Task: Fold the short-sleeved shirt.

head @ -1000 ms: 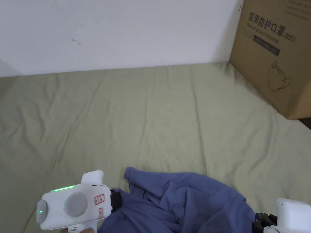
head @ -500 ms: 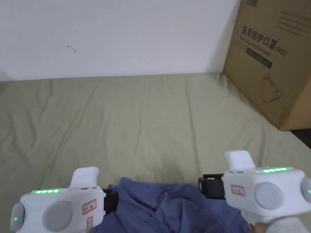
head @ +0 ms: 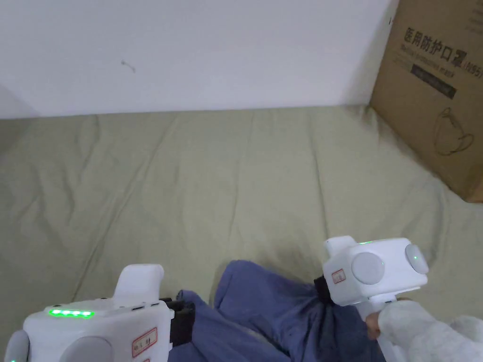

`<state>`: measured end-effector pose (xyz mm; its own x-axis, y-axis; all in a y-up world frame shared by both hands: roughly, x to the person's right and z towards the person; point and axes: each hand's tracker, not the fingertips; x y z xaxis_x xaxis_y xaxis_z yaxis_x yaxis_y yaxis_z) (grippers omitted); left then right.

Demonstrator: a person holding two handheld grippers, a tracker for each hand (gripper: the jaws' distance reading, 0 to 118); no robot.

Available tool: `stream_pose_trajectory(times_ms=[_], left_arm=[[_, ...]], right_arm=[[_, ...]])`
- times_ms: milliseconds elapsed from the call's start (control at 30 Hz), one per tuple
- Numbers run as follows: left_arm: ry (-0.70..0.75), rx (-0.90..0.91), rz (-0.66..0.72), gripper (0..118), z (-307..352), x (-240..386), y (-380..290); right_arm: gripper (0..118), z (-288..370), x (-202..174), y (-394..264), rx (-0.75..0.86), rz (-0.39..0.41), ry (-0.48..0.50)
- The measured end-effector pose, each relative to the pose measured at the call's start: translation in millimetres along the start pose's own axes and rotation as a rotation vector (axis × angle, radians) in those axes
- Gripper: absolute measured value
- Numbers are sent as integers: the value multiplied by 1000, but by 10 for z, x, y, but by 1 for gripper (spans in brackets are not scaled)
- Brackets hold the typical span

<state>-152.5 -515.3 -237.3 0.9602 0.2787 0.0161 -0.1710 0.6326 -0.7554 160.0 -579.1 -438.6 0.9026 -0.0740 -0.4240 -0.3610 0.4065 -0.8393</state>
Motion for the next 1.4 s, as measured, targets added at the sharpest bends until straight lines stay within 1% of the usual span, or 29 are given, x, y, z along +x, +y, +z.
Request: stream_pose_trajectory(times_ms=[67,100,167,200,300,400,467,533,600,633,700,733,833,967,1067,1133,1200,1333,1400], left_arm=[[0,5,12,8,50,-16,25],[2,6,14,8,90,-28,37],[23,4,4,8,190,-38,78],[35,11,-16,8,264,-51,105],[88,60,-34,8,532,-111,236],[121,118,-12,8,858,-224,399],[174,161,-26,8,1086,-283,532],[215,200,-50,8,1339,-326,668],[237,237,-47,8,1575,-358,790],[233,261,-42,8,1711,-374,849],[209,313,-4,8,1982,-376,945],[205,331,-12,8,2113,-373,986],[217,387,-27,8,2445,-346,1131],[231,429,-46,8,2675,-342,1305],[261,438,-39,8,2773,-404,1400],[281,451,-31,8,2816,-467,1465],[285,457,-20,8,2844,-538,1562],[303,477,13,8,2849,-675,1865],[312,488,20,8,2843,-741,2071]], right_arm=[[3,36,42,7,10,-31,3],[3,148,-3,-20,17,-68,13],[3,329,53,38,45,-133,34],[3,463,85,73,59,-136,50],[3,1012,169,147,164,-143,37],[3,1702,275,201,262,-195,44],[3,2113,398,227,328,-207,29],[3,2546,481,232,383,-247,-3],[3,2890,568,221,438,-274,-11],[3,3058,623,235,466,-287,-9],[3,3378,652,211,508,-303,-38],[3,3511,655,200,523,-304,-36],[3,3850,625,219,569,-308,0],[3,4112,500,329,609,-299,29],[3,4215,518,486,622,-305,27],[3,4312,501,591,640,-326,82],[3,4352,530,776,645,-339,95],[3,4515,408,1245,661,-370,124],[3,4598,319,1500,677,-372,123]])
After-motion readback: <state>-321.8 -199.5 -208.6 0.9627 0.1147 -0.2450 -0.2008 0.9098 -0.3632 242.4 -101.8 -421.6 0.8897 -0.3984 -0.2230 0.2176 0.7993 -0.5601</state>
